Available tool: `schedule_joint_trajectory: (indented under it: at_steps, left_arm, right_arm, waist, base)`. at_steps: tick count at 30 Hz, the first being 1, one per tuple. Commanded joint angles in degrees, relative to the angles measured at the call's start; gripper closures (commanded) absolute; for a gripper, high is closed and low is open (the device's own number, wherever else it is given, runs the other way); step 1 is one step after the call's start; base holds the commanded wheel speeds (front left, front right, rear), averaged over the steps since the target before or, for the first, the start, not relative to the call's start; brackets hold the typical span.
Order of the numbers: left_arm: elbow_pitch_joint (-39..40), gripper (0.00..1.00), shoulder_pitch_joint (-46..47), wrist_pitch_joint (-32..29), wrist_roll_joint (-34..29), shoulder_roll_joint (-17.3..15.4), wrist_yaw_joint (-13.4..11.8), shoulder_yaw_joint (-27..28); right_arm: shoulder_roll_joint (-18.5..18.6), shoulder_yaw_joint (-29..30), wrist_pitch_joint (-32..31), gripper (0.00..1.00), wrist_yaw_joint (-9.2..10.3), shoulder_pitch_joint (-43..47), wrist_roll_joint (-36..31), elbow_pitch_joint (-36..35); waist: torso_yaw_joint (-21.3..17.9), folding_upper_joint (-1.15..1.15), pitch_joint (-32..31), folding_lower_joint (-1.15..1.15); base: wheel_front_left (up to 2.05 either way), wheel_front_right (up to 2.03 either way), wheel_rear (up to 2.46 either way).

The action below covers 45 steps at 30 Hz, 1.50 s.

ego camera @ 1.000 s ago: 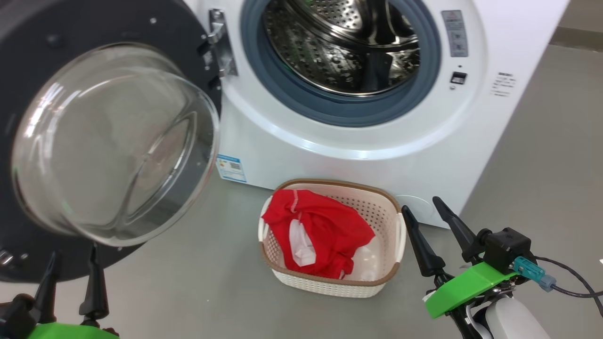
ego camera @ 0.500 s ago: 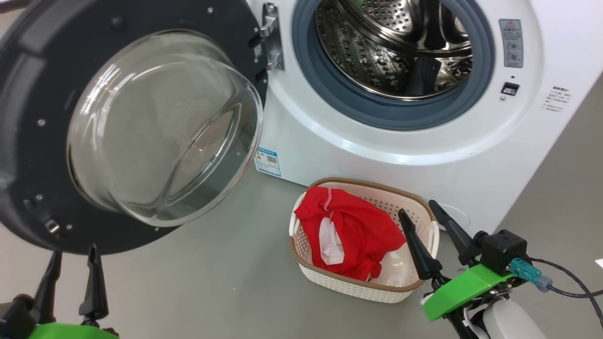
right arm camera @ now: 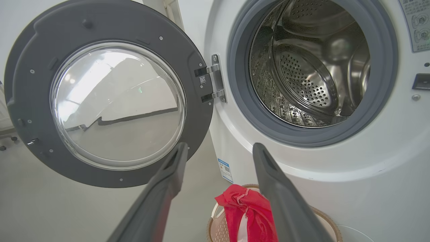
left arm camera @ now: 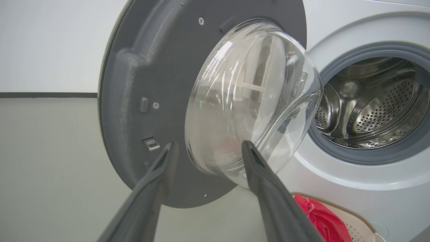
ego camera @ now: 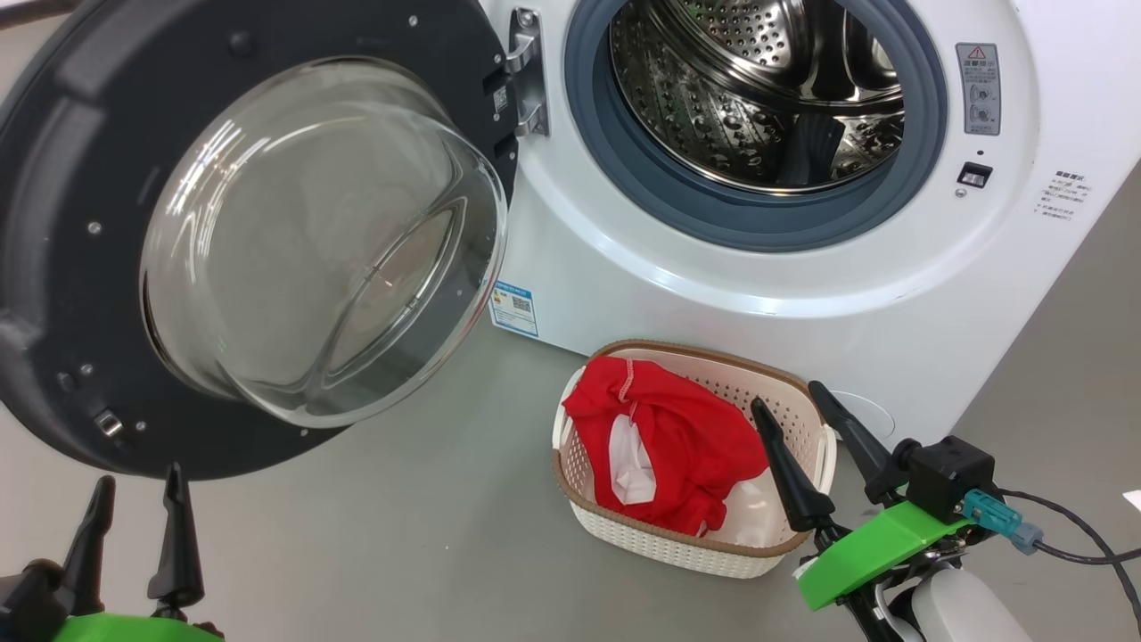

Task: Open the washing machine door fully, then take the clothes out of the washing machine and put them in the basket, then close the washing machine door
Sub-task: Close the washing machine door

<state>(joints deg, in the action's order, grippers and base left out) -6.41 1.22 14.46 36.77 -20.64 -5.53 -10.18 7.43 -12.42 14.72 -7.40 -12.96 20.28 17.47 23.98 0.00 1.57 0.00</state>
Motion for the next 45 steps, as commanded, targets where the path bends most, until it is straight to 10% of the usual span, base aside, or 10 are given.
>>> schedule_joint_trajectory:
  at_steps: [1,22,24,27,45]
  left_arm:
    - [1.35,0.00,0.94,0.53,-1.01,-1.51,-0.40,2.66]
    - [1.63,0.00,1.01,0.53,-0.83,-2.06,-0.46,2.63]
    - [1.74,0.18,1.03,0.53,-0.77,-2.15,-0.47,2.64]
    - [2.00,1.00,1.16,0.53,-0.62,-2.35,-0.32,2.71]
    - [15.09,1.00,9.22,-6.50,5.46,-12.18,3.46,9.50]
  right_arm:
    - [-0.06,-1.44,0.28,0.00,-0.09,-1.43,0.20,-1.21]
    - [-0.05,-1.40,0.28,0.00,-0.09,-1.26,0.60,-1.21]
    - [-0.08,-1.43,0.28,0.00,-0.09,-1.27,0.59,-1.20]
    - [-0.13,-1.43,0.28,0.00,-0.09,-1.30,0.54,-1.18]
    - [-0.28,-1.29,0.28,0.00,-0.09,-0.61,0.44,-1.29]
  waist:
    - [-0.10,0.00,-0.01,0.00]
    - [-0.10,0.00,-0.37,0.00]
    - [-0.18,0.00,-0.34,0.00]
    - [-0.32,0.00,-0.32,0.00]
    - [0.14,0.00,-0.74,0.00]
  base:
    - [0.00,0.00,0.00]
    - [0.00,0.00,0.00]
    - [0.00,0.00,0.00]
    - [0.00,0.00,0.00]
    - [0.00,0.00,0.00]
